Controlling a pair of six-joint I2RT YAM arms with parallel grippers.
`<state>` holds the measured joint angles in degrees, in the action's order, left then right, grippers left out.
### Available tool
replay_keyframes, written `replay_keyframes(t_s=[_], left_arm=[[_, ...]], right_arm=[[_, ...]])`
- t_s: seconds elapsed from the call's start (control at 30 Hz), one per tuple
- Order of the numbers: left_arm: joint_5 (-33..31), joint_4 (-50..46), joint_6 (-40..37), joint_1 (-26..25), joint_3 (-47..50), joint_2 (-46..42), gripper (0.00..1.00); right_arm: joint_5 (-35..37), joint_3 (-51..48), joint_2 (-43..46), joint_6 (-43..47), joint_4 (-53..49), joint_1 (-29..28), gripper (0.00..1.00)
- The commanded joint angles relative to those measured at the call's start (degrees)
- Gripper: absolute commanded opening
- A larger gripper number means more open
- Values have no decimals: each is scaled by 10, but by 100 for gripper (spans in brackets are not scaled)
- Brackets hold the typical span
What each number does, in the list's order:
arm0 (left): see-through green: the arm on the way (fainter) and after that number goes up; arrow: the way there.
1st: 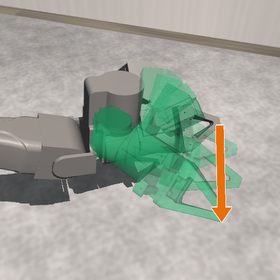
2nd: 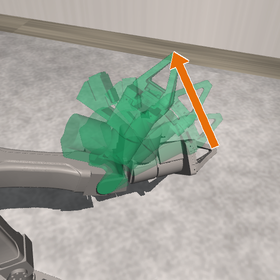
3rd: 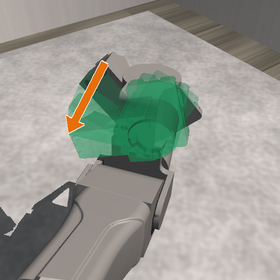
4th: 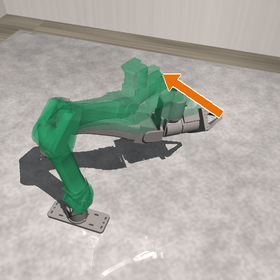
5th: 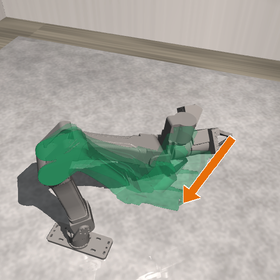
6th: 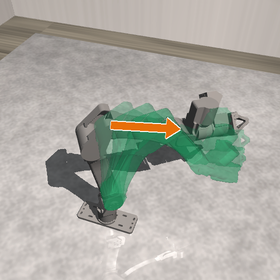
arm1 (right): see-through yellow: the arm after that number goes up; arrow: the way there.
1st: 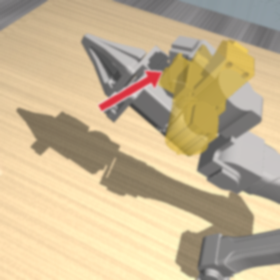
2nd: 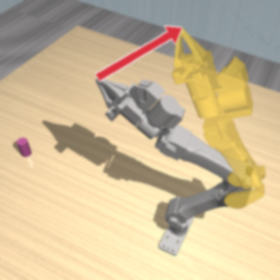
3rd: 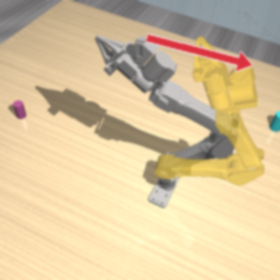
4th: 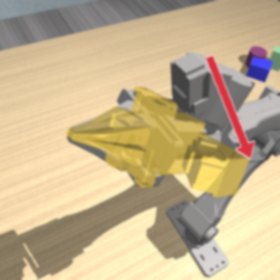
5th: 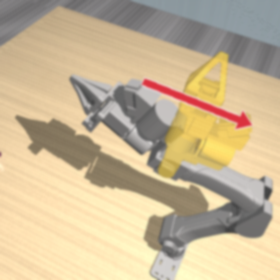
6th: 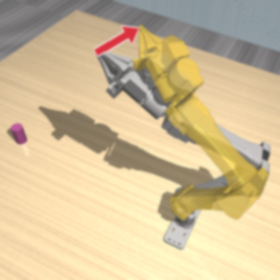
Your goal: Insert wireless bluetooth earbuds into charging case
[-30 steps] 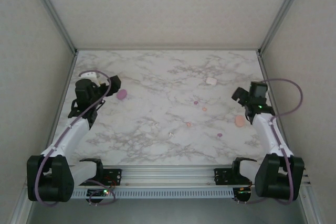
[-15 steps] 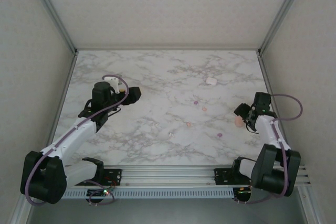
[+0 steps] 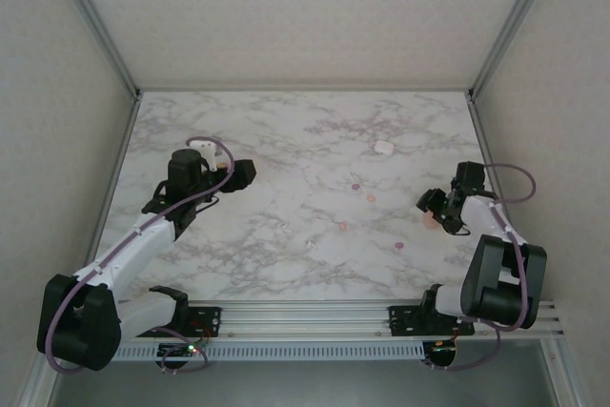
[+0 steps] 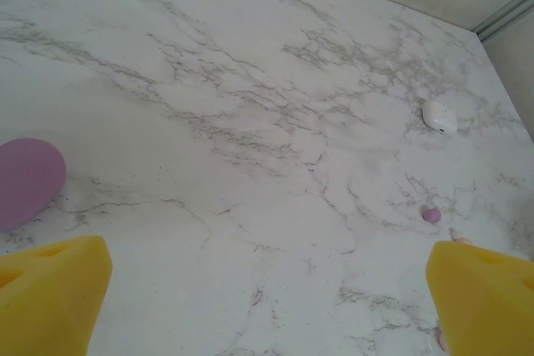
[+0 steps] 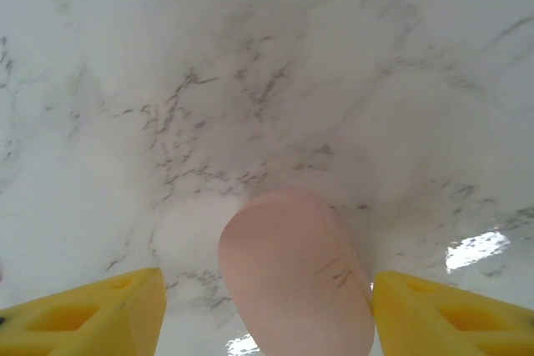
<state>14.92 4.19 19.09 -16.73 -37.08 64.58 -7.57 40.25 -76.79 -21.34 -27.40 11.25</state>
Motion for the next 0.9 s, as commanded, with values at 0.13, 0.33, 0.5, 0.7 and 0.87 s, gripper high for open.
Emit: replay_keyframes(t_s=[0.13, 0.33, 0.5, 0.7, 0.87], left_arm=[[-3, -16, -10, -2, -31, 12, 97], [-7, -21, -10, -2, -30, 8, 97], [-8, -24, -10, -2, -32, 6, 97], [-11, -30, -12, -2, -34, 3, 97], [-10, -29, -9, -2, -36, 5, 97]], right_arm=[[52, 41, -31, 10, -44, -48, 65], [89, 60, -59, 11, -54, -69, 66], [88, 78, -93, 13, -63, -84, 60], [90, 86, -107, 10, -69, -88, 54], [101, 87, -106, 2, -80, -95, 53]])
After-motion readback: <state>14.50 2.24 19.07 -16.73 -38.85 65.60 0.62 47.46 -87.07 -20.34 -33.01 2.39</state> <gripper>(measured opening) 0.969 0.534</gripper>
